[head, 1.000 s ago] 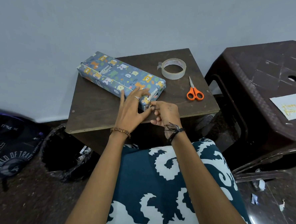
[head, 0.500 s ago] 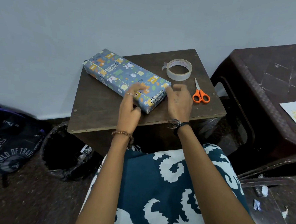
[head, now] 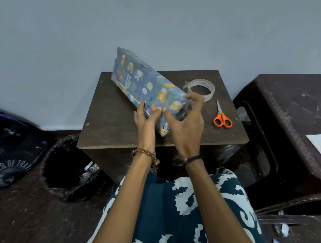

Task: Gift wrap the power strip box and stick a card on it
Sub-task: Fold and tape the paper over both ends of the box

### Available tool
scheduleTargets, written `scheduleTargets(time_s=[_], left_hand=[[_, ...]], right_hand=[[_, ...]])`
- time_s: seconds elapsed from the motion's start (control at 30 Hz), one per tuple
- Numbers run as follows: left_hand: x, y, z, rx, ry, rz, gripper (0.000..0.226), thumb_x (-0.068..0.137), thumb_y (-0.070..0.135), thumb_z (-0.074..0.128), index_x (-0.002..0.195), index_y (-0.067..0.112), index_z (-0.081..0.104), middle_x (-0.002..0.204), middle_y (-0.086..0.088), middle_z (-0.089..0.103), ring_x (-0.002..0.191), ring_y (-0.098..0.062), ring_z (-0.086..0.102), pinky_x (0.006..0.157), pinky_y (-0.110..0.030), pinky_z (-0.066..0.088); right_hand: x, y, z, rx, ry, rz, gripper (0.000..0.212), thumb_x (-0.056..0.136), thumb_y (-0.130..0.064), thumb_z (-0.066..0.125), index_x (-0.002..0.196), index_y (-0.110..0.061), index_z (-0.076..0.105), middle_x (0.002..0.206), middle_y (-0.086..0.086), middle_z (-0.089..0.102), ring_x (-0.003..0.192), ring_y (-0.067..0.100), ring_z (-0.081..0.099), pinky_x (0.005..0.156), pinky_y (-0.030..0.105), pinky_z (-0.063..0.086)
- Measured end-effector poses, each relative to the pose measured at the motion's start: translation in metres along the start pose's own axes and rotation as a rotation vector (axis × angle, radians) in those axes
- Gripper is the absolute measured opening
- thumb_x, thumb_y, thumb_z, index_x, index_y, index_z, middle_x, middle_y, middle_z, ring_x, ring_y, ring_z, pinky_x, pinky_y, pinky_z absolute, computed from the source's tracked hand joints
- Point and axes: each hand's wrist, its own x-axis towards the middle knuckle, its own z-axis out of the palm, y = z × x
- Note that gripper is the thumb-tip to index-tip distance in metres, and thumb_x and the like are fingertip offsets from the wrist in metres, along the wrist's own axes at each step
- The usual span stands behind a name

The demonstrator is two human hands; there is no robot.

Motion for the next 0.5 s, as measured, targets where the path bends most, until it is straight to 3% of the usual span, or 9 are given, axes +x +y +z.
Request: scheduleTargets(time_s=[0.1, 0.17, 0.23, 0.3, 0.4, 0.5], left_hand=[[0.002, 0.023, -0.006, 0.009, -0.045, 0.004, 0.078, 0.066, 0.063, 0.061, 0.127, 0.014, 0.055, 0.139, -0.013, 0.046, 0.129, -0.025, 0.044, 0.108, -0.045, 0.036], [0.0, 0.042, -0.016, -0.197, -0.047, -0.114, 0.071, 0.078, 0.065, 0.05, 0.127, 0.014, 0.055, 0.124, -0.007, 0.059, 0.116, -0.024, 0.056, 0.093, -0.04, 0.048], [-0.002, 0.055, -0.027, -0.281, -0.037, -0.251, 0.071, 0.082, 0.067, 0.041, 0.126, 0.014, 0.055, 0.116, -0.007, 0.062, 0.105, -0.025, 0.061, 0.081, -0.037, 0.053], [-0.007, 0.061, -0.034, -0.261, -0.023, -0.328, 0.06, 0.084, 0.057, 0.05, 0.124, 0.013, 0.056, 0.103, -0.007, 0.063, 0.09, -0.022, 0.063, 0.07, -0.034, 0.056], [-0.017, 0.062, -0.039, -0.261, 0.015, -0.406, 0.033, 0.086, 0.027, 0.06, 0.115, 0.012, 0.056, 0.088, -0.005, 0.058, 0.075, -0.018, 0.059, 0.052, -0.027, 0.056], [-0.03, 0.054, -0.037, -0.418, 0.037, -0.474, 0.012, 0.087, 0.015, 0.055, 0.097, 0.011, 0.053, 0.087, -0.007, 0.055, 0.075, -0.021, 0.059, 0.052, -0.032, 0.056]], right_hand=[[-0.013, -0.004, -0.008, -0.297, -0.045, -0.446, 0.047, 0.075, -0.005, 0.069, 0.109, -0.023, 0.041, 0.117, 0.008, 0.057, 0.102, 0.021, 0.057, 0.082, 0.029, 0.049], [-0.023, -0.005, -0.013, -0.367, -0.071, -0.625, 0.045, 0.074, 0.006, 0.059, 0.106, -0.021, 0.043, 0.122, 0.014, 0.057, 0.11, 0.027, 0.054, 0.094, 0.041, 0.046], [-0.03, -0.005, -0.018, -0.402, -0.116, -0.736, 0.041, 0.073, 0.009, 0.047, 0.102, -0.02, 0.043, 0.126, 0.01, 0.054, 0.119, 0.028, 0.049, 0.107, 0.05, 0.034], [-0.036, -0.004, -0.02, -0.427, -0.19, -0.78, 0.046, 0.069, 0.012, 0.04, 0.102, -0.02, 0.043, 0.128, 0.004, 0.049, 0.126, 0.027, 0.043, 0.114, 0.052, 0.02], [-0.046, -0.005, -0.026, -0.41, -0.301, -0.694, 0.064, 0.061, 0.011, 0.026, 0.116, -0.018, 0.04, 0.128, 0.005, 0.055, 0.134, 0.024, 0.036, 0.117, 0.05, 0.01], [-0.057, -0.009, -0.036, -0.301, -0.284, -0.491, 0.081, 0.052, 0.007, 0.021, 0.128, -0.021, 0.036, 0.135, -0.006, 0.048, 0.14, 0.014, 0.024, 0.119, 0.043, 0.003]])
